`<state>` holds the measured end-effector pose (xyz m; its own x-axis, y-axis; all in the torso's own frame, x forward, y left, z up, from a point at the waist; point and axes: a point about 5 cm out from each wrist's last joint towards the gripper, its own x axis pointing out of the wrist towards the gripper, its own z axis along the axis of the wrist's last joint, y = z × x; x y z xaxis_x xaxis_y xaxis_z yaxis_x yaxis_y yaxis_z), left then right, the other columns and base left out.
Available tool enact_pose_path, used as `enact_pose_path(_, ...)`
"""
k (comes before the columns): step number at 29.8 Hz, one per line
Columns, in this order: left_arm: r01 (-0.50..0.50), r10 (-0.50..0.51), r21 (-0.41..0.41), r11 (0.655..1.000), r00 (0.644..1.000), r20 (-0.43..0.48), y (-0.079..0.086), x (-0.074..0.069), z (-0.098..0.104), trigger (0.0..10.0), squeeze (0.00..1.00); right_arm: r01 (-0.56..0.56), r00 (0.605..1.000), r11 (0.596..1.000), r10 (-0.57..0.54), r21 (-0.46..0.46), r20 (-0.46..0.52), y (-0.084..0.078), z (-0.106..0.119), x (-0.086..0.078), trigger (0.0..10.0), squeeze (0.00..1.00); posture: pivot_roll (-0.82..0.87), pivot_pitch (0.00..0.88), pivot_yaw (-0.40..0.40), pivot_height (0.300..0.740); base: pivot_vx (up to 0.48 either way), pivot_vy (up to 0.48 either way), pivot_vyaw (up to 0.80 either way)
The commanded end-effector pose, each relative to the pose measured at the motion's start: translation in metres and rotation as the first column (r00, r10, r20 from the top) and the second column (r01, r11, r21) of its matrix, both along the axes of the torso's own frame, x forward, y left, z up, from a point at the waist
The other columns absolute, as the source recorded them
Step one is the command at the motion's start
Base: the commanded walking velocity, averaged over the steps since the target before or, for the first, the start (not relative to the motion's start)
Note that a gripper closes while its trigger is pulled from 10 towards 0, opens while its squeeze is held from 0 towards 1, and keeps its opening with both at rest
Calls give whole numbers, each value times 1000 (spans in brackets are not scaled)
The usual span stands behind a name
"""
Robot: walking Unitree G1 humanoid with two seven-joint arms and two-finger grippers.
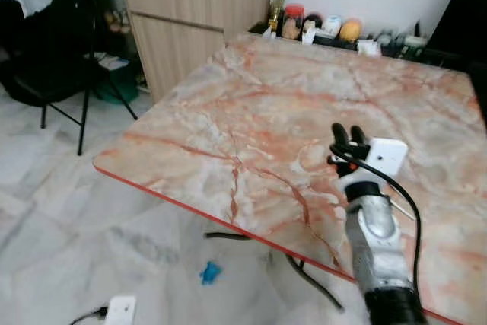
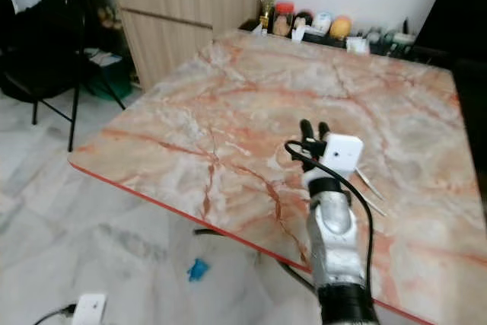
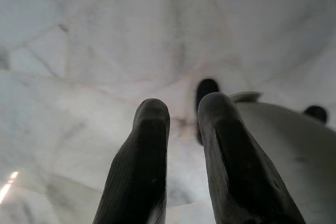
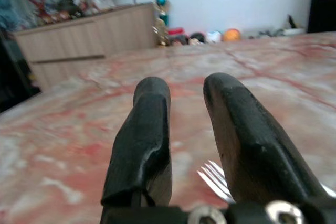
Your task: Setting the table
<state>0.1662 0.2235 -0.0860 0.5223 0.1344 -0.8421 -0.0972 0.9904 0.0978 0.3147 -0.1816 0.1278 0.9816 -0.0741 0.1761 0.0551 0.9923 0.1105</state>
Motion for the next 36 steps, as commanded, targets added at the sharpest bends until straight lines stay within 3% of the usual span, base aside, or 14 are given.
enact_pose_path(1,-17,17,-2,1000,1000,-18,4,-5,-2,10000,0,-15,1000,1000,14,10,18,5,5,2,10000,0,79,0,-18,740,0,0,0)
enact_pose_path(7,-2,2,14,1000,1000,-23,3,-6,-2,10000,0,-11,1000,1000,11,9,15,3,5,2,10000,0,79,0,-21,740,0,0,0)
enact_pose_path(16,-3,3,18,1000,1000,-26,4,-7,-2,10000,0,-16,1000,1000,16,6,16,4,5,3,10000,0,79,0,-22,740,0,-443,0)
enact_pose_path(24,-12,13,16,1000,999,-30,5,-8,-2,10000,0,-17,1000,1000,17,-12,8,1,5,1,10000,0,75,0,-23,740,0,0,0)
enact_pose_path(31,-11,11,11,1000,1000,-29,4,-8,-3,10000,0,3,998,995,-10,-103,-69,-19,3,1,10000,0,72,0,-26,740,0,0,0)
enact_pose_path(36,-11,11,13,1000,1000,-29,4,-8,-3,10000,0,-67,972,969,9,-238,-235,-44,0,0,10000,0,69,0,-24,740,0,0,0)
